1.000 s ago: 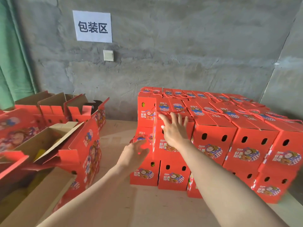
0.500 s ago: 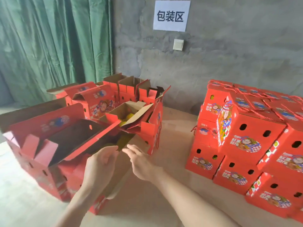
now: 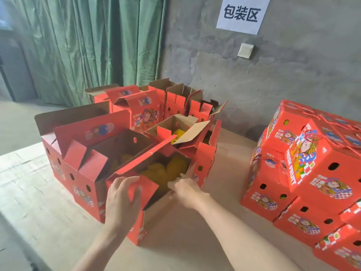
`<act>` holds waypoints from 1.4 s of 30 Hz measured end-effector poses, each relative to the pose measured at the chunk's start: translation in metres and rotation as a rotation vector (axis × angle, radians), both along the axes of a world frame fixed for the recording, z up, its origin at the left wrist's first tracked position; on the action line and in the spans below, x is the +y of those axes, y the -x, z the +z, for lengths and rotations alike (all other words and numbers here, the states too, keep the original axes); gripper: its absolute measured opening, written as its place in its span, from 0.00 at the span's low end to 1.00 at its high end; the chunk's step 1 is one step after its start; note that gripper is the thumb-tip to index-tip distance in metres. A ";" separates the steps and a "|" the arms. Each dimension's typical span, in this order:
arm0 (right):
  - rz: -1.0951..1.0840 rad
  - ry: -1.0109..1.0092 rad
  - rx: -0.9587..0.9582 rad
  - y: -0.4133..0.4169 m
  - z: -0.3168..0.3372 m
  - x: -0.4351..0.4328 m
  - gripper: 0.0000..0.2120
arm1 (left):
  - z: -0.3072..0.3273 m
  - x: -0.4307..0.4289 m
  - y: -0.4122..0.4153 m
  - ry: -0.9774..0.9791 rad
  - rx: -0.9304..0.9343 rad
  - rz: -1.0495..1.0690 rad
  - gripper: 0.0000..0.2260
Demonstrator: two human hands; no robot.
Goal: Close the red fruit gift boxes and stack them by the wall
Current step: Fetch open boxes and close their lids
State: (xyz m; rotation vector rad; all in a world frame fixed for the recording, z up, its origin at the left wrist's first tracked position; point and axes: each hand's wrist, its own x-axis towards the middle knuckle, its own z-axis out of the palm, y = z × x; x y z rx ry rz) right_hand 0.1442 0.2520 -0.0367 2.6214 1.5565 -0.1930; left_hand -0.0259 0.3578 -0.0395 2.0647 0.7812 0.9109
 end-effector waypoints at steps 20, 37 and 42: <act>-0.217 -0.034 0.299 0.075 0.017 -0.146 0.15 | -0.037 -0.007 -0.014 0.433 -0.133 -0.459 0.18; -0.358 0.206 0.476 0.066 0.040 -0.261 0.10 | -0.052 -0.078 -0.041 0.496 -0.065 -0.847 0.15; -0.574 -0.001 0.520 0.095 0.040 -0.330 0.11 | -0.053 -0.107 -0.057 0.546 -0.001 -1.027 0.12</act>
